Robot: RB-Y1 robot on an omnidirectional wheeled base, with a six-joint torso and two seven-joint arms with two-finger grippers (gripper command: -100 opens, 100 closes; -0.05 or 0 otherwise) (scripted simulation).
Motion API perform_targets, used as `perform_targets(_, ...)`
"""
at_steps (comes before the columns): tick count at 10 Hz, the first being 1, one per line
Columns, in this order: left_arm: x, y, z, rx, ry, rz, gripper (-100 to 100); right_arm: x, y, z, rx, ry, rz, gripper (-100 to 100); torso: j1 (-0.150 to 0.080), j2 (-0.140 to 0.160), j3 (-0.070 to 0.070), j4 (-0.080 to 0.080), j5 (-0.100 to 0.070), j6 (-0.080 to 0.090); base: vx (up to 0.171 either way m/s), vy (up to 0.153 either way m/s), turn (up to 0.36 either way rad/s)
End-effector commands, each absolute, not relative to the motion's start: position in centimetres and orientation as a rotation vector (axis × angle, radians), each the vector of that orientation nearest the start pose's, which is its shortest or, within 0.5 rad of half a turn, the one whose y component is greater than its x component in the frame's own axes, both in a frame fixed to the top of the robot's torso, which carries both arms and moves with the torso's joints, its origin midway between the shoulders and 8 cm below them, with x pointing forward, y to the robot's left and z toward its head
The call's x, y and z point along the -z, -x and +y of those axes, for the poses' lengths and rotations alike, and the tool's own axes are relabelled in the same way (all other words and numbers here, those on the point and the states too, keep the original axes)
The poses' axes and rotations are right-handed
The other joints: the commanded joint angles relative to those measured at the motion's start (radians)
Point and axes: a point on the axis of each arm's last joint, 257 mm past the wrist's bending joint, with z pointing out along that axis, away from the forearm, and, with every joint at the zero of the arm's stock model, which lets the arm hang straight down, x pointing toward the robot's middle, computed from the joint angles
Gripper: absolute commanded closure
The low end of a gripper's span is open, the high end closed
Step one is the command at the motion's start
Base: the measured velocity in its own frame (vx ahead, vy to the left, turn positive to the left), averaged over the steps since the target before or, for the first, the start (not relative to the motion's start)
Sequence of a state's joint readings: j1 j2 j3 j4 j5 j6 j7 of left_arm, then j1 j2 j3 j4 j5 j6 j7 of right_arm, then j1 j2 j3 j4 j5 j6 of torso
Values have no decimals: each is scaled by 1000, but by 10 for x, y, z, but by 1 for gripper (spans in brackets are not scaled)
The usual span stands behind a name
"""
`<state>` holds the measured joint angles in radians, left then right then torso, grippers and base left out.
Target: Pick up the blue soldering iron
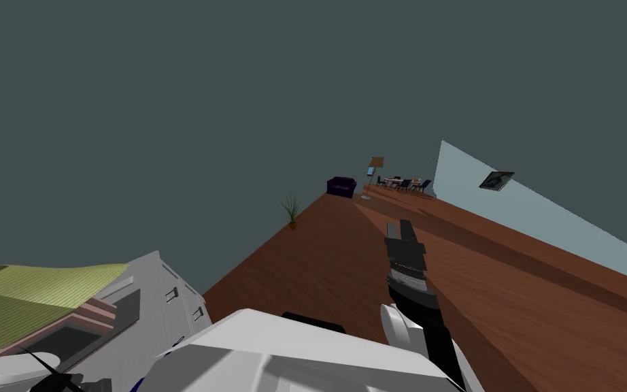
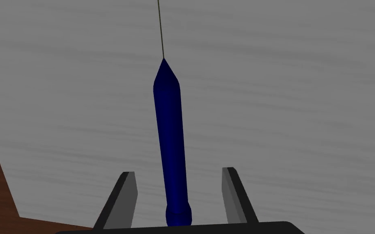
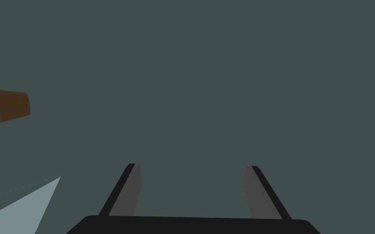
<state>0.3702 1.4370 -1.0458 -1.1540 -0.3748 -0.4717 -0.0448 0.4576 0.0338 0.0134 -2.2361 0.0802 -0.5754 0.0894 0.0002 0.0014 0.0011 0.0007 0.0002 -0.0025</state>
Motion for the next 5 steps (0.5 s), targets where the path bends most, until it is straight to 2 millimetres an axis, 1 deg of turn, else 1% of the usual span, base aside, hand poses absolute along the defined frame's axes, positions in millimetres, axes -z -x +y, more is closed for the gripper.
perform_targets(1,465,13,569,190,-334,3073,100,-32,-344,-262,-1213,-544,604,0,0,0,0,0,0,0,0,0,0)
perform_targets(4,465,13,568,197,-333,3073,100,-32,-344,-262,-1213,-544,604,0,5,-2,-1,0,2,0,0,0,0)
perform_targets(5,465,13,568,197,-333,3073,0,-32,-344,-262,-1213,-544,604,0,5,-2,-1,0,3,0,0,0,0)
